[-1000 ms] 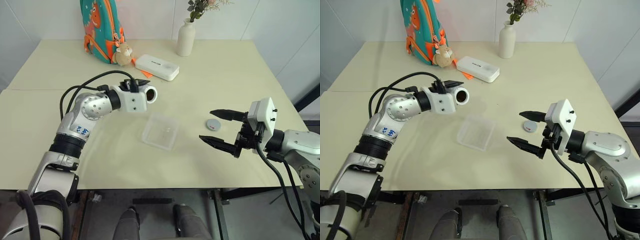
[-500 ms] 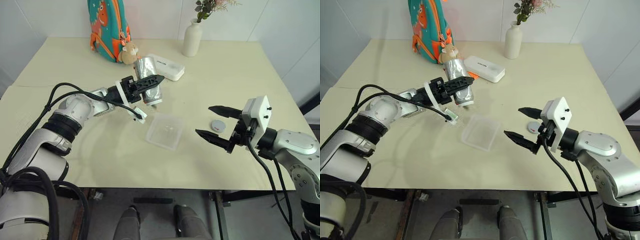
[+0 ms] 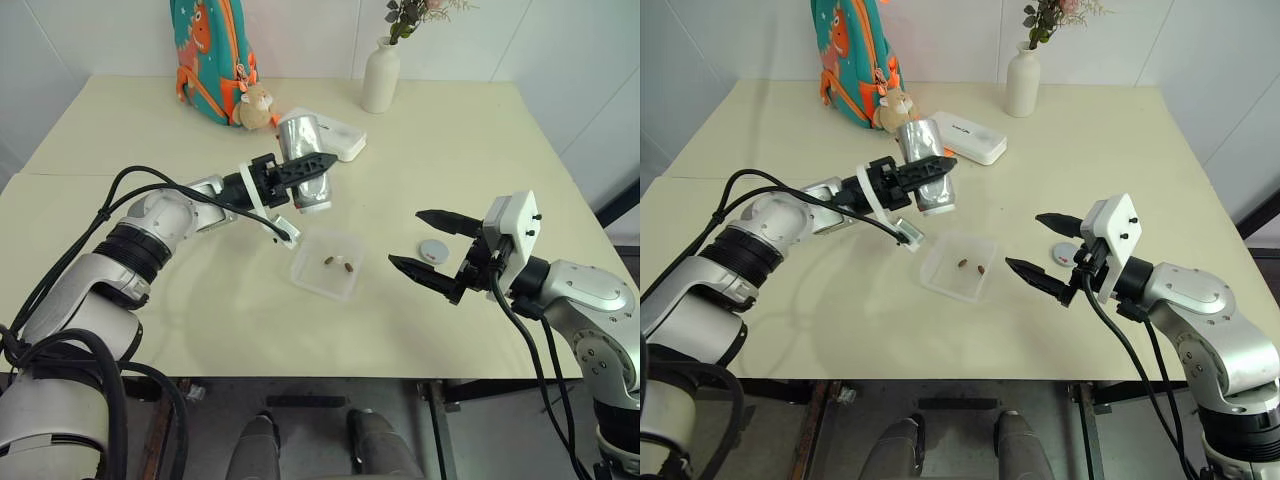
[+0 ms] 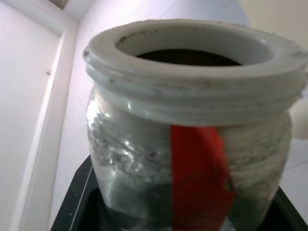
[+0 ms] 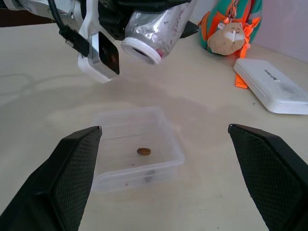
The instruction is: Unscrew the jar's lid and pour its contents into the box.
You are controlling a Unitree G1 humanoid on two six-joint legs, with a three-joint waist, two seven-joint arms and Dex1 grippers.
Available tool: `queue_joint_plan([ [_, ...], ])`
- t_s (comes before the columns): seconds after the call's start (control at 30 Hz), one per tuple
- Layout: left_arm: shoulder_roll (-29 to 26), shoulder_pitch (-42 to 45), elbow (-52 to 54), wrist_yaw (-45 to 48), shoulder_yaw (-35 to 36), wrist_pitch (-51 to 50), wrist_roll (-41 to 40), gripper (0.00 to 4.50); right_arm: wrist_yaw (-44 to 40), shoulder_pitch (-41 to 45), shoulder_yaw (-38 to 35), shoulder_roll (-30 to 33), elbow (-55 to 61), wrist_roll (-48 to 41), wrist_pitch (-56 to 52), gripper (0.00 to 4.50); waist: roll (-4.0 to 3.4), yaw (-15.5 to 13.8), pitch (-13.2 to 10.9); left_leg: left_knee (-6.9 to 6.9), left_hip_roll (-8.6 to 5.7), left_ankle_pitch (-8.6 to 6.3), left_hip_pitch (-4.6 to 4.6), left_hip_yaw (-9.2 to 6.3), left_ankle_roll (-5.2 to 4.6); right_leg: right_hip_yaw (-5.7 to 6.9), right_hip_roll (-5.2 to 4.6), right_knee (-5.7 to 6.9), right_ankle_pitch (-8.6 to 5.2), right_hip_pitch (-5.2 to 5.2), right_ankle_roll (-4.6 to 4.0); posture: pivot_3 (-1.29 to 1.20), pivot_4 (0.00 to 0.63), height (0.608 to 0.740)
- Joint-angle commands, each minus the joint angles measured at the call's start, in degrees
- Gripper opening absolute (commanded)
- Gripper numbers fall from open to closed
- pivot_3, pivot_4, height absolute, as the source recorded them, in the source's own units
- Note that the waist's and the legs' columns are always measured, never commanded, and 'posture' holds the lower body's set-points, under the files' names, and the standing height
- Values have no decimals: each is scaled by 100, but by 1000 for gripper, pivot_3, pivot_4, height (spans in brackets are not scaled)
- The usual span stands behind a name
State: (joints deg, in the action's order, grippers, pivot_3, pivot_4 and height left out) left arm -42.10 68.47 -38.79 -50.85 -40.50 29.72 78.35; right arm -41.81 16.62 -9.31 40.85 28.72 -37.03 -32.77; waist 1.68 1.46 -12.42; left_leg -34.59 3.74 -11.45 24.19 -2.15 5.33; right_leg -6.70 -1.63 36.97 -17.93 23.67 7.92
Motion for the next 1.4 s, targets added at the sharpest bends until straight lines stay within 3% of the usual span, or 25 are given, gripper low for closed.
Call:
queue_joint_plan([
  [0.03, -115, -44, -27, 989, 683, 784, -1449, 2001, -1, -45, -79, -19, 114, -46, 56, 4425, 0, -2, 0, 0, 0, 0, 0, 0, 0, 0, 0, 0, 0, 0, 0, 0, 150, 740],
  [0.17, 58, -552, -260, 3608, 1701, 1087, -4285, 2001, -102, 64, -37, 0, 78, -71, 78, 4425, -5, 13, 3, 0, 0, 0, -1, 3, 0, 0, -1, 4, 0, 0, -1, 0, 150, 740],
  [0.3, 624, -1276, 105, 6289, 3082, -949, -7158, 2001, -342, 98, 81, 116, 6, 99, 206, 4425, -6, 11, 3, -8, 1, 2, -7, 8, -1, -3, 0, 23, -1, 0, -6, 0, 150, 740],
  [0.47, 848, -1735, 375, 6872, 4508, -3073, -8704, 2001, -676, 68, 252, 258, -143, 396, 447, 4425, -6, 49, 3, -44, 1, 2, -7, 4, -2, -4, 1, 51, -2, 0, -7, 0, 150, 740],
  [0.7, 774, -2357, 209, 6665, 5738, -3624, -9319, 2001, -990, 268, 475, 212, -363, 562, 644, 4425, -3, 34, 4, -54, 0, 6, -14, -1, -4, -3, 1, 60, 4, -8, -5, 0, 150, 740],
  [0.9, 912, -2793, -108, 6819, 6336, -2984, -9610, 2001, -1169, 390, 687, 151, -629, 781, 877, 4425, 2, 26, 7, -55, 1, 7, -14, -2, -4, -2, 1, 57, 9, -9, -9, 0, 150, 740],
  [1.1, 865, -3094, -398, 6780, 6394, -2866, -9463, 2001, -1207, 508, 760, 59, -696, 802, 893, 4425, 3, 21, 8, -53, 1, 7, -14, -2, -4, -2, 1, 52, 10, -9, -10, 0, 150, 740],
  [1.13, 800, -3129, -479, 6667, 6384, -2847, -9368, 2728, -1222, 523, 770, 58, -718, 808, 905, 4500, 3, 20, 9, -53, 1, 7, -14, -2, -4, -2, 1, 51, 10, -10, -11, 0, 150, 740],
  [1.3, 655, -3192, -567, 6684, 6410, -2923, -9355, 4219, -1282, 606, 835, 26, -887, 871, 999, 4500, 6, 41, 10, -53, 1, 7, -14, -2, -4, -2, 1, 51, 11, -8, -12, 0, 150, 740],
  [1.33, 647, -3224, -504, 6710, 6436, -2961, -9405, 4480, -1290, 626, 840, 6, -928, 880, 1017, 4500, 6, 40, 10, -52, 1, 7, -14, -2, -4, -2, 1, 51, 11, -8, -12, 0, 150, 740],
  [1.4, 618, -3327, -320, 6756, 6441, -3040, -9444, 4480, -1311, 660, 832, -25, -1015, 886, 1049, 4500, 5, 35, 10, -51, 1, 7, -15, -1, -4, -1, 1, 51, 11, -8, -12, 0, 150, 740],
])
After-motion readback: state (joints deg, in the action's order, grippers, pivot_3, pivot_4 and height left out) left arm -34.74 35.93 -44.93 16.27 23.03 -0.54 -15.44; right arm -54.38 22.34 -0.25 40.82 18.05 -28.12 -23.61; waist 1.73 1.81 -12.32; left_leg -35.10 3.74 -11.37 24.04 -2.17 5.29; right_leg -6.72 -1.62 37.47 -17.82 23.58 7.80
